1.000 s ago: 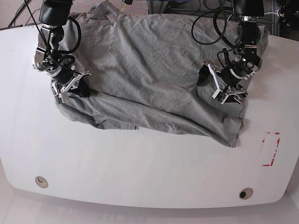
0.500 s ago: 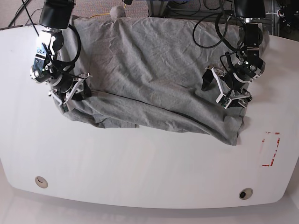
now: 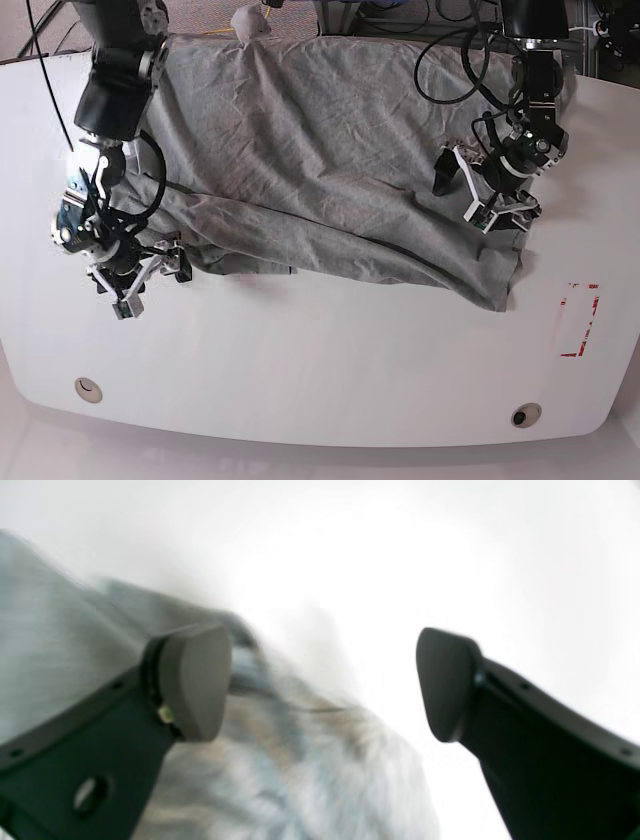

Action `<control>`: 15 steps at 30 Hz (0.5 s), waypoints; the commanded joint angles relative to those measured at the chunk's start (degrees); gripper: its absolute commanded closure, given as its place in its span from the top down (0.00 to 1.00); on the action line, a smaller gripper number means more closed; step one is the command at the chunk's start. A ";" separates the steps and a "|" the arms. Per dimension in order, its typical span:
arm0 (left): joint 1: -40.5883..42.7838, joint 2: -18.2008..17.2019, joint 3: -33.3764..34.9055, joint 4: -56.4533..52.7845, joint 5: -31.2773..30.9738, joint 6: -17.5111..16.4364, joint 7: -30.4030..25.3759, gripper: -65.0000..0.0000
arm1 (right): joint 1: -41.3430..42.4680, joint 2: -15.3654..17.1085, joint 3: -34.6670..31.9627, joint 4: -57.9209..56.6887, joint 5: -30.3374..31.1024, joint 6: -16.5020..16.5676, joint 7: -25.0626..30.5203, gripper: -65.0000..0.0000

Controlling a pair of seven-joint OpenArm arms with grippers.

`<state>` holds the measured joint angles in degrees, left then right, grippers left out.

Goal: Layout the t-shirt on the table in an organized manner, then fold the t-shirt properly
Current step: 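Grasp the shirt fabric with both grippers and smooth it outward, then drag the grasped shirt edge with the right gripper away from the left gripper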

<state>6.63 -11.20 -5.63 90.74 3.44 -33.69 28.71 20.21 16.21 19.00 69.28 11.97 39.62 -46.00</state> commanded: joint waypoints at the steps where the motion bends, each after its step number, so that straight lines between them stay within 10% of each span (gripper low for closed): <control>1: -0.70 -0.36 -0.13 0.91 -0.59 0.07 -1.32 0.94 | 3.40 1.07 -0.59 -4.26 0.12 0.38 4.11 0.85; 15: -1.75 -0.45 -0.22 0.91 -0.50 0.07 -1.32 0.94 | 6.56 0.89 -6.57 -15.43 -1.29 0.38 8.94 0.85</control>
<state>6.46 -11.16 -5.63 90.67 3.44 -33.71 28.71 25.04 16.34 13.06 52.82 9.39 39.66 -38.13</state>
